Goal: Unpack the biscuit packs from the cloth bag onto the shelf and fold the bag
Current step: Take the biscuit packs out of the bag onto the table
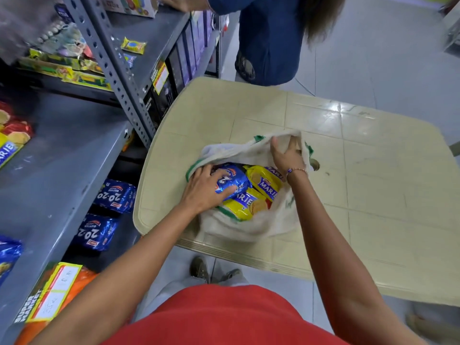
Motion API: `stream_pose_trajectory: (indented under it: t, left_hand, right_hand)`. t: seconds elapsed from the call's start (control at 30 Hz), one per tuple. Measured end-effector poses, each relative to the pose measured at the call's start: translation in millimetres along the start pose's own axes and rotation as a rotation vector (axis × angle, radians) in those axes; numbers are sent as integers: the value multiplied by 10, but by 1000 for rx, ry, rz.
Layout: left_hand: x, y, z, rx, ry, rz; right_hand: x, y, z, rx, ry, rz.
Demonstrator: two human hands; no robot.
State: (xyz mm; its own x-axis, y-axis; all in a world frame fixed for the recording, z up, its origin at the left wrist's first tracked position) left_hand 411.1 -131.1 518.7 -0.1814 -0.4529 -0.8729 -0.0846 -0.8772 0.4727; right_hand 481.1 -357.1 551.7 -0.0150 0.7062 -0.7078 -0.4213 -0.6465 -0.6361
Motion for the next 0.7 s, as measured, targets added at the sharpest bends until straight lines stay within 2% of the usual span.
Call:
stream_pose_trajectory:
  t: [0.07, 0.13, 0.23, 0.33, 0.43, 0.5, 0.57, 0.63, 0.7]
  left_hand:
    - [-120, -50, -171, -54, 9, 8]
    - [-178, -88, -341, -95, -34, -6]
    - [-194, -40, -530, -126, -102, -55]
    - [-182, 78, -608, -115, -72, -57]
    - [-54, 137, -620, -88, -89, -75]
    - [-85, 169, -659, -52, -19, -129]
    - [-136, 182, -711, -17, 32, -155]
    - [-119, 147, -811, -8, -4, -155]
    - [-76, 97, -902, -22, -64, -165]
  right_hand:
    - [35, 44, -110, 30, -23, 127]
    - [100, 15, -141, -57, -36, 184]
    - [219, 48, -63, -206, -33, 86]
    - [322, 181, 52, -261, 11, 123]
    - [432, 123, 157, -391, 33, 213]
    - [460, 28, 160, -437, 57, 254]
    - [574, -91, 151, -475, -15, 291]
    - [721, -184, 109, -503, -108, 339]
    - [764, -217, 45, -492, -110, 333]
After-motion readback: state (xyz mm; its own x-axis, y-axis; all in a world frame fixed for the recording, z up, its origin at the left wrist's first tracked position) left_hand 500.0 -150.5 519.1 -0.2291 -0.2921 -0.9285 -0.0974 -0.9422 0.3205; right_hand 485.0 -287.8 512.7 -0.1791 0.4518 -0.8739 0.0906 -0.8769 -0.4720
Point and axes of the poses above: each hand's wrist, its own z-axis away from the middle knuckle, its own x-axis out of the palm, y = z × x, the point moved 9 cm from there along -z, towards the middle knuckle
